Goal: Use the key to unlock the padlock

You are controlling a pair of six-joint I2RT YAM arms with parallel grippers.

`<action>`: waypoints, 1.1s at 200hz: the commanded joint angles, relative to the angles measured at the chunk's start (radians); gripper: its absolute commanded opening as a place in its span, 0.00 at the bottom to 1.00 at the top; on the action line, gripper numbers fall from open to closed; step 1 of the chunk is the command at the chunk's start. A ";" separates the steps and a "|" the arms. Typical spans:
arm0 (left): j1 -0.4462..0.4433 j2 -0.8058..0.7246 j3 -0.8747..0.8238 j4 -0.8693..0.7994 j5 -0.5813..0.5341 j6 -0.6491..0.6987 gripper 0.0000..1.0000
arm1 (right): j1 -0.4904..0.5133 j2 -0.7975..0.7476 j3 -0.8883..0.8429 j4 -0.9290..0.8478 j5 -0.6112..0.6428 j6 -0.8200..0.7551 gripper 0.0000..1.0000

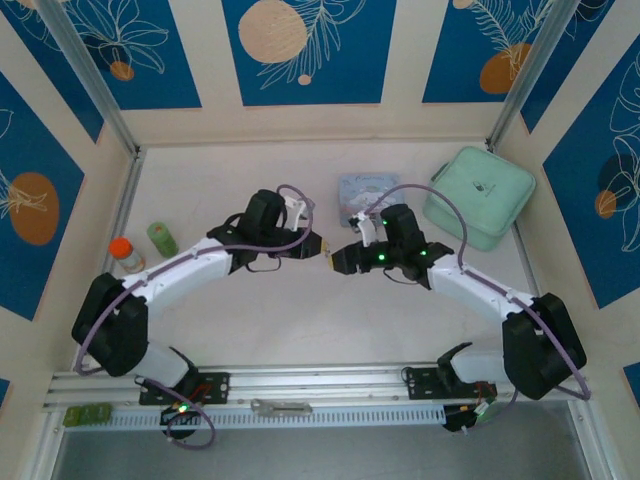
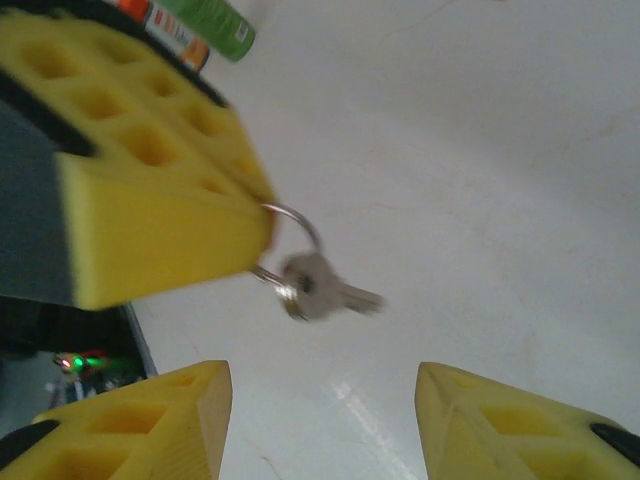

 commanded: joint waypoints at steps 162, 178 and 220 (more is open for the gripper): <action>0.016 0.054 0.063 -0.109 0.097 -0.038 0.00 | 0.085 0.103 0.106 -0.162 0.070 -0.222 0.33; 0.016 0.056 0.064 -0.105 0.097 -0.046 0.00 | 0.086 0.103 0.108 -0.151 0.073 -0.220 0.34; 0.017 0.053 0.054 -0.094 0.086 -0.073 0.00 | 0.108 0.115 0.119 -0.143 0.082 -0.230 0.42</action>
